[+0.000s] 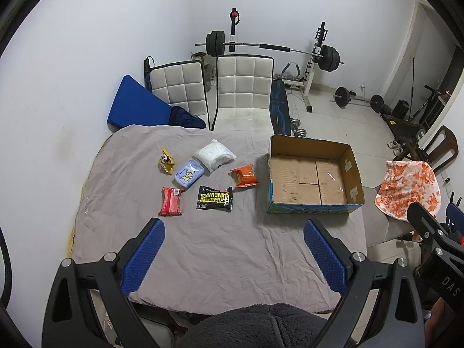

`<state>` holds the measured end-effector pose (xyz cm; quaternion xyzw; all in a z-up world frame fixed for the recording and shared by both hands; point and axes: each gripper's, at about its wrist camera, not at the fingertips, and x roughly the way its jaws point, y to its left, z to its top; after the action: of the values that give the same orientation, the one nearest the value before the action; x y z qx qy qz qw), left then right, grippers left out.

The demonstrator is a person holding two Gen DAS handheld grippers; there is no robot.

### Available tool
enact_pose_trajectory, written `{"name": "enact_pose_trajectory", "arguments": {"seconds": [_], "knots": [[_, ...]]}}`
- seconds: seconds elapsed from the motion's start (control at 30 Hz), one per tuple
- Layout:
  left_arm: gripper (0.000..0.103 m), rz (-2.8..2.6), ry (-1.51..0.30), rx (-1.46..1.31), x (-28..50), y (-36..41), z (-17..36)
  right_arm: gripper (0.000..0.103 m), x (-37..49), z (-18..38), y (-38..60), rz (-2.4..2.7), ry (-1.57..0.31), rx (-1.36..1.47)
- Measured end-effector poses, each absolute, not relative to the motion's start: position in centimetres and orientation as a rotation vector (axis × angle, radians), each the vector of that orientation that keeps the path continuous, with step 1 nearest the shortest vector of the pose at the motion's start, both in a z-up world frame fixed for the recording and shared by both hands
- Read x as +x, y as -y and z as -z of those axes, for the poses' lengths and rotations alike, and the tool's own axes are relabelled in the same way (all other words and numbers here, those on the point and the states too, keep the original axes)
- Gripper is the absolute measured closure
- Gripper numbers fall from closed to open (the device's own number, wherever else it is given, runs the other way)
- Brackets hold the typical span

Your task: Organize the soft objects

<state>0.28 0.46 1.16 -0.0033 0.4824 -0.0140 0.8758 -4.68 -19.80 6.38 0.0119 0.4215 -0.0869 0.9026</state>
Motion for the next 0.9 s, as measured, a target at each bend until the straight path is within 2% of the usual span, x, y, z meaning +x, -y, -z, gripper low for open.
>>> {"name": "enact_pose_trajectory", "arguments": {"seconds": [0.9], "knots": [[0.005, 0.012, -0.997, -0.013, 0.52, 0.03, -1.02, 0.000, -3.86, -6.18, 19.74, 0.160, -0.859, 0.020]]}}
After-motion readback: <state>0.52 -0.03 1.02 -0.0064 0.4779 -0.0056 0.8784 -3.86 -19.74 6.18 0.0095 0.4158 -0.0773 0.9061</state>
